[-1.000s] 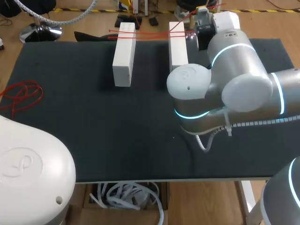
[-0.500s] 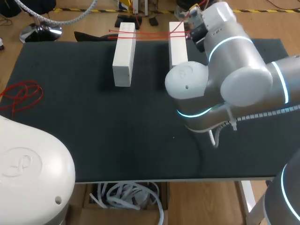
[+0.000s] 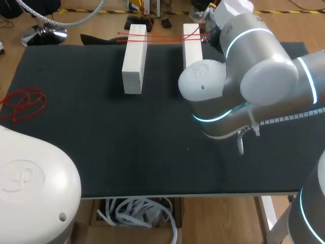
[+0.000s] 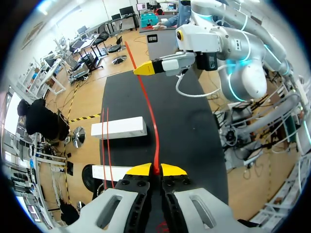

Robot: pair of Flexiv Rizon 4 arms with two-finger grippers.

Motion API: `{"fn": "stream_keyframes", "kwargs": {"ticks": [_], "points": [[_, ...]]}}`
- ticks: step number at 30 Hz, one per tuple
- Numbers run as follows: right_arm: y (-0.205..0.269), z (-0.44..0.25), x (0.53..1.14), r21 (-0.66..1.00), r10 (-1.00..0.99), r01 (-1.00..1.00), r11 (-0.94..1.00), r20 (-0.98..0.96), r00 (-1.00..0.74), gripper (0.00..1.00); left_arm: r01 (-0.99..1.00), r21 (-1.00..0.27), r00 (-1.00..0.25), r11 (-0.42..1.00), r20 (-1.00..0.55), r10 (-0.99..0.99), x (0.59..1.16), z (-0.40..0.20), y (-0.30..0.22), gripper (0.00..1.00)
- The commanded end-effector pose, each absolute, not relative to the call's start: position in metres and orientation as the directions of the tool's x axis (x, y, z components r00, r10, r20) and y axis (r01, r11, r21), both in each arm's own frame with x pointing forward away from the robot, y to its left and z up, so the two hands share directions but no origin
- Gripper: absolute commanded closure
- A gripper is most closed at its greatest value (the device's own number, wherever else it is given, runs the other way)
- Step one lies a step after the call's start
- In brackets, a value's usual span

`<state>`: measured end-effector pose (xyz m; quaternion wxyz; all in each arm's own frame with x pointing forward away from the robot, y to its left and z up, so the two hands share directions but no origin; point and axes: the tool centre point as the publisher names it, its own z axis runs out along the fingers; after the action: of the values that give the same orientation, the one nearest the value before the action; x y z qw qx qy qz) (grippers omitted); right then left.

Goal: Grab the tape and strap the tape.

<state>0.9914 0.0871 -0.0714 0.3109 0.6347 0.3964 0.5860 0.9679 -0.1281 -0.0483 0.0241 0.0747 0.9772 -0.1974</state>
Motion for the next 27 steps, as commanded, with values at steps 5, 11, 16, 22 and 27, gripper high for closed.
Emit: {"fn": "stream_keyframes", "kwargs": {"ticks": [5,11,16,22,27], "points": [[0.085,-0.067,0.991,0.857,0.868,0.156,-0.491,0.496,0.002,1.0,0.155,-0.38,-0.988,0.912,-0.076,0.136,0.968,-0.048,-0.128,1.0],[0.09,-0.067,1.001,0.924,0.929,0.165,-0.346,0.362,-0.077,1.0,0.155,-0.38,-0.988,0.912,-0.076,0.136,0.968,-0.048,-0.128,1.0],[0.093,-0.071,1.005,0.986,0.984,0.138,-0.089,0.108,-0.139,1.0,0.155,-0.38,-0.988,0.912,-0.076,0.136,0.968,-0.048,-0.128,1.0],[0.103,-0.054,1.001,0.981,0.972,0.124,0.15,-0.123,-0.198,1.0,0.155,-0.38,-0.988,0.912,-0.076,0.136,0.968,-0.048,-0.128,1.0],[0.104,-0.051,1.0,0.98,0.968,0.128,0.152,-0.121,-0.221,1.0,0.155,-0.38,-0.988,0.912,-0.076,0.136,0.968,-0.048,-0.128,1.0]]}}
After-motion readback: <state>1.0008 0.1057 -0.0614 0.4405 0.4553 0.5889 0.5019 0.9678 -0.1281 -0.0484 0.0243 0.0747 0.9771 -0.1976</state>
